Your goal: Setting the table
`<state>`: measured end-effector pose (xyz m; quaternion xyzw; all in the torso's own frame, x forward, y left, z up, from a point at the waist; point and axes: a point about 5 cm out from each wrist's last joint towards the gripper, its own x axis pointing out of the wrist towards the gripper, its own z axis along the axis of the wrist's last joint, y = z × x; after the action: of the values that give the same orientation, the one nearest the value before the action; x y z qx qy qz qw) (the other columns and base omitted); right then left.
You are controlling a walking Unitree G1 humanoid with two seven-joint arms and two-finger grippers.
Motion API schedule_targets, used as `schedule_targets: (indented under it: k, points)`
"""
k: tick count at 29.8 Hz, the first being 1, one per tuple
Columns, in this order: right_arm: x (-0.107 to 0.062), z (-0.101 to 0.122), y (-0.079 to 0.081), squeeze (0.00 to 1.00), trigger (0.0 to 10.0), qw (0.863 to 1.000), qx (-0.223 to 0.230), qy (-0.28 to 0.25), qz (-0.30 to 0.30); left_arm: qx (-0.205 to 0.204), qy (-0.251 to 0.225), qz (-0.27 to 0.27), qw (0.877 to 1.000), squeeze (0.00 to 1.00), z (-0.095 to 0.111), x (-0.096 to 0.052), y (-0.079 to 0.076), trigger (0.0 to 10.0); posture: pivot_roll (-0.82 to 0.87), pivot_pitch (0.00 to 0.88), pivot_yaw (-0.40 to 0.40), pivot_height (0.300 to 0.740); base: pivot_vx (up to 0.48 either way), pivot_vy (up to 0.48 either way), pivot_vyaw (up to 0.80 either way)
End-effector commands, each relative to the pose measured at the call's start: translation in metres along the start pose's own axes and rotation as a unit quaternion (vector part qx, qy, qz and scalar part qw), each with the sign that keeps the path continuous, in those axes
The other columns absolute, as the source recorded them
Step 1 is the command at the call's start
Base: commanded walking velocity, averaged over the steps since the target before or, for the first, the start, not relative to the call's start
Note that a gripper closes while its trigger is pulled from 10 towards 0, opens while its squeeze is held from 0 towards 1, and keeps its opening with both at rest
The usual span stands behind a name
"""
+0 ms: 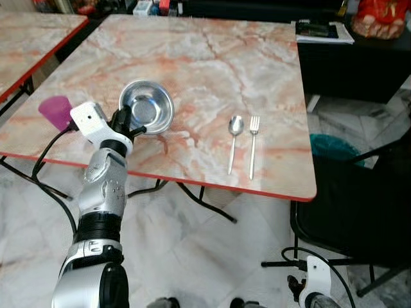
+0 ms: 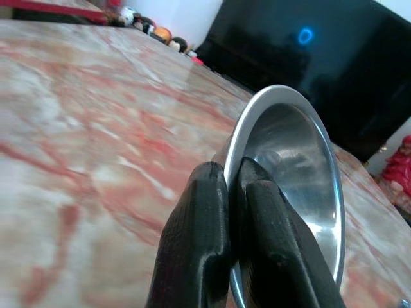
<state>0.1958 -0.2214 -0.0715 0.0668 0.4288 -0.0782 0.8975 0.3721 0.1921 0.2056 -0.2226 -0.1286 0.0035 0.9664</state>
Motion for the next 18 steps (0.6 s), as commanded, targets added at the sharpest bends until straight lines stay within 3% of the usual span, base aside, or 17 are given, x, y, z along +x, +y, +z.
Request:
schedule_targets:
  k: [1, 15, 18]
  points:
    - [-0.0007, -0.0057, 0.0016, 0.00, 10.0, 1.000, -0.002, 0.007, 0.002, 0.014, -0.017, 0.004, 1.000, 0.00, 0.0088, -0.0016, 0.0044, 10.0, 0.01, 0.136, -0.012, 0.736, 0.000, 0.480, 0.00]
    - [-0.0014, -0.0082, 0.0017, 0.00, 10.0, 1.000, -0.005, 0.006, 0.005, 0.023, -0.016, -0.013, 1.000, 0.00, 0.0090, -0.0026, -0.0037, 10.0, 0.02, 0.091, -0.004, 0.736, 0.000, 0.480, 0.00]
    - [-0.0014, -0.0092, 0.0026, 0.00, 10.0, 1.000, -0.003, 0.008, 0.008, 0.024, -0.014, -0.012, 1.000, 0.00, 0.0083, -0.0036, -0.0023, 10.0, 0.02, 0.086, -0.002, 0.736, 0.000, 0.480, -0.68]
